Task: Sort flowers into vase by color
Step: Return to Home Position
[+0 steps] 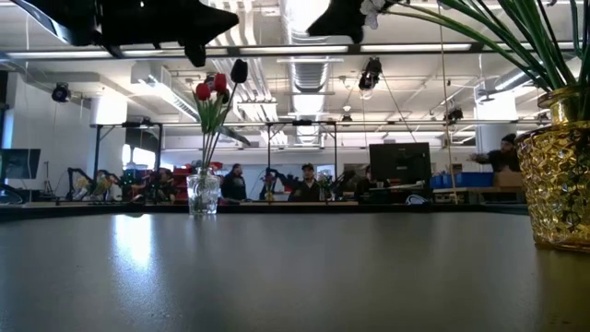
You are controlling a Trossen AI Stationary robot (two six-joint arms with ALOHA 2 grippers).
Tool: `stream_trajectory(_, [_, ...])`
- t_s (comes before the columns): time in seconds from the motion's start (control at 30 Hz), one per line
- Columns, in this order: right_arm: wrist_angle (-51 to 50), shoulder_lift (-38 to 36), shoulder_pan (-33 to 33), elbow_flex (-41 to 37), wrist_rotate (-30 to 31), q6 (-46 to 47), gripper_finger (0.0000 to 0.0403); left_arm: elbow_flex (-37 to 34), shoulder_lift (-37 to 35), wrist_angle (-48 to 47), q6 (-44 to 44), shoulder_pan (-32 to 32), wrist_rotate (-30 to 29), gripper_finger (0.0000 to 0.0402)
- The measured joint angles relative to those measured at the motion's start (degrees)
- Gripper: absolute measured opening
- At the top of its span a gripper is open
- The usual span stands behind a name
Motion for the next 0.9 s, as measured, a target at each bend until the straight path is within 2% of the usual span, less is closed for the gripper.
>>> stream_trajectory(0.23, [2.87, -15.28, -3.6, -18.75, -5.2, 1.45, 0.0009, -2.14, 1.03, 0.01, 2.39, -1.86, -0.33, 0.0])
stream_trajectory(0.37, [7.59, -22.81, -3.63, -28.0, -5.91, 4.54, 0.0009, -4.74, 1.01, 0.03, 3.52, -3.61, -4.75, 0.0])
stream_trajectory(0.47, [10.66, -28.25, -3.71, -34.57, -5.46, 6.96, 0.0009, -6.23, 0.97, 0.31, 4.68, -5.33, -7.4, 0.0])
stream_trajectory(0.77, [15.78, -41.77, -3.64, -52.26, -2.45, 8.63, 0.0009, -11.15, -3.72, 1.43, 6.2, -9.12, -7.88, 0.0])
stream_trajectory(0.9, [19.38, -47.56, -3.2, -60.17, -2.47, 9.13, 0.0009, -16.36, -7.02, 2.13, 7.62, -11.78, -13.07, 0.0])
